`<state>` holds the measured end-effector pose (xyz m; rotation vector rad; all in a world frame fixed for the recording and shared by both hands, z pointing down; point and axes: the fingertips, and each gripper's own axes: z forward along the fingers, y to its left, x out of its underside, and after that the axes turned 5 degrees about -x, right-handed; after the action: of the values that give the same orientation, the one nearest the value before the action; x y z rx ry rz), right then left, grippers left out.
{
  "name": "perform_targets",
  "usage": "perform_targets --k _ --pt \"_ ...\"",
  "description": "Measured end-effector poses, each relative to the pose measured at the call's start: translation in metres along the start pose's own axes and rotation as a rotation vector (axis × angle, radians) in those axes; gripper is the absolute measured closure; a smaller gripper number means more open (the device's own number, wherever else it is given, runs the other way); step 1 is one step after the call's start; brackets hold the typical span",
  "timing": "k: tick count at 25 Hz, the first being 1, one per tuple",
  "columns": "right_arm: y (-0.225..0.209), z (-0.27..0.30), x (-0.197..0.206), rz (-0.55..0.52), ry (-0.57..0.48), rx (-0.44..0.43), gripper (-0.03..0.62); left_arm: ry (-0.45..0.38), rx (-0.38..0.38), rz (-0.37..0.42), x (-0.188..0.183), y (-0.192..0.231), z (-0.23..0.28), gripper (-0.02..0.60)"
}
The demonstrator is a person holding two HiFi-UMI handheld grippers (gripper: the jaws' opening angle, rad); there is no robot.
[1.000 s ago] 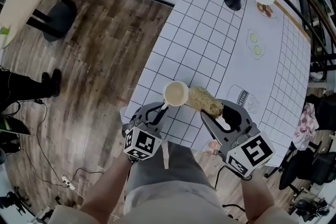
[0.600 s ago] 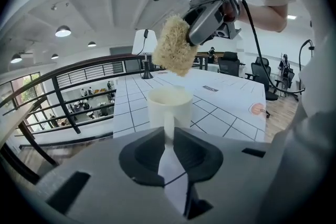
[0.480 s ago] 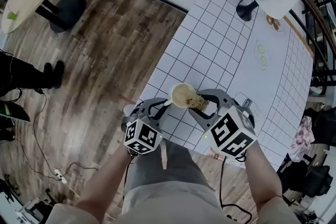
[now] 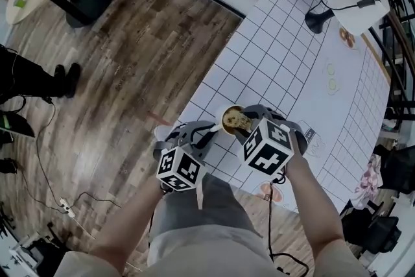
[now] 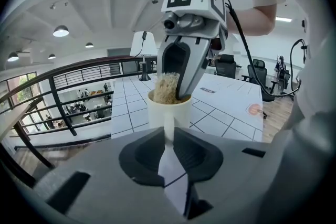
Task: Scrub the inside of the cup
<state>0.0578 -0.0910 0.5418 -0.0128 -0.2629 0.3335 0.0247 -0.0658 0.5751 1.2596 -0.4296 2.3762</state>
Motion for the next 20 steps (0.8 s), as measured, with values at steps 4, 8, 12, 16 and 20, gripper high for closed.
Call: perform_targets --k 4,8,12,16,20 --pt "0.003 0.007 -0.002 -0.009 0.005 -0.071 0.442 0.005 0.008 0.002 0.001 0.001 -0.001 0.522" --pt "0.013 -0.014 -0.004 -0.050 -0.022 -0.157 0.444 0.020 -0.026 -0.021 0.003 0.007 0.000 0.522" --pt "0.022 -0.036 -0.006 -0.119 -0.012 -0.175 0.444 0.029 -0.034 -0.014 0.003 0.013 0.001 0.523" --pt "0.012 -0.029 -0.003 -0.183 0.055 -0.141 0.443 0.024 -0.018 0.022 0.000 0.018 0.003 0.523" --pt "0.003 -0.007 -0.005 -0.202 0.114 -0.063 0.442 0.016 -0.008 -0.009 -0.001 0.022 0.004 0.525"
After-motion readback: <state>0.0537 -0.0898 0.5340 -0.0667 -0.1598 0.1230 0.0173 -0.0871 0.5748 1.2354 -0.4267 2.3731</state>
